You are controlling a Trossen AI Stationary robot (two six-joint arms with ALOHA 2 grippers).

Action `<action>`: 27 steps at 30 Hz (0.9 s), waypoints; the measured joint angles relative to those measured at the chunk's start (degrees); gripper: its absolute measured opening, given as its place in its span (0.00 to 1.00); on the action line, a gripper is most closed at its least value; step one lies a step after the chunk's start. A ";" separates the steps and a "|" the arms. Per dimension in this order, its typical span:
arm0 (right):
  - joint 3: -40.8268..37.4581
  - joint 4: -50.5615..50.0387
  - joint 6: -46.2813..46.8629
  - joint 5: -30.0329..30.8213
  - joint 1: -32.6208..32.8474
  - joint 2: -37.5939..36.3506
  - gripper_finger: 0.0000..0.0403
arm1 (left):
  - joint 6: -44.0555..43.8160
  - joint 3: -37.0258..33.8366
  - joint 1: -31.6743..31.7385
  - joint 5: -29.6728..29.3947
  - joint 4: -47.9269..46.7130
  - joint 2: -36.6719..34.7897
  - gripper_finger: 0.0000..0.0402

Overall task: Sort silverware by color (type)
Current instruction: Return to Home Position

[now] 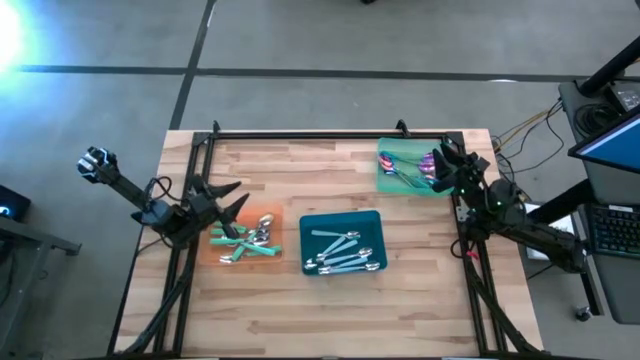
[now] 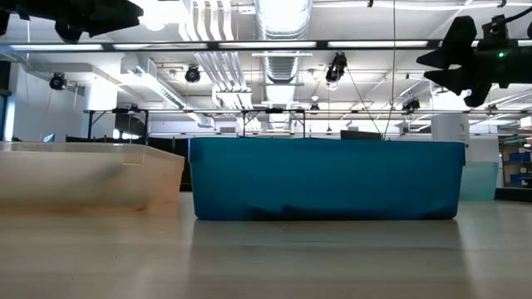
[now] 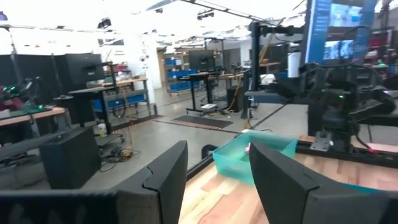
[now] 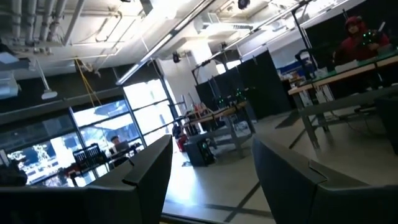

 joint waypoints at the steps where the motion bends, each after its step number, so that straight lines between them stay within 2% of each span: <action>1: 0.00 0.04 0.00 0.00 0.00 0.00 0.52 | -0.12 0.00 0.00 0.56 -0.03 0.26 0.39; 4: -0.01 0.25 0.05 0.00 0.00 0.34 0.52 | -1.92 0.00 0.02 4.51 -0.35 1.25 0.39; 8: -0.02 0.25 0.02 0.00 0.00 1.36 0.52 | -6.92 0.00 0.24 15.76 -0.75 3.76 0.39; 10: -0.02 0.16 0.09 -0.02 0.00 1.97 0.52 | -8.41 0.00 0.60 19.15 -0.88 5.68 0.39; 17: -0.02 0.14 0.03 0.00 0.00 2.76 0.52 | -9.37 0.00 4.13 19.20 -0.83 11.46 0.39; 23: -0.02 0.14 0.09 0.00 0.00 2.75 0.52 | -16.44 -0.13 8.32 19.38 -2.47 15.61 0.39; 27: -0.02 0.12 0.09 0.00 0.00 2.75 0.52 | -20.19 -0.15 11.17 21.49 -3.98 18.72 0.39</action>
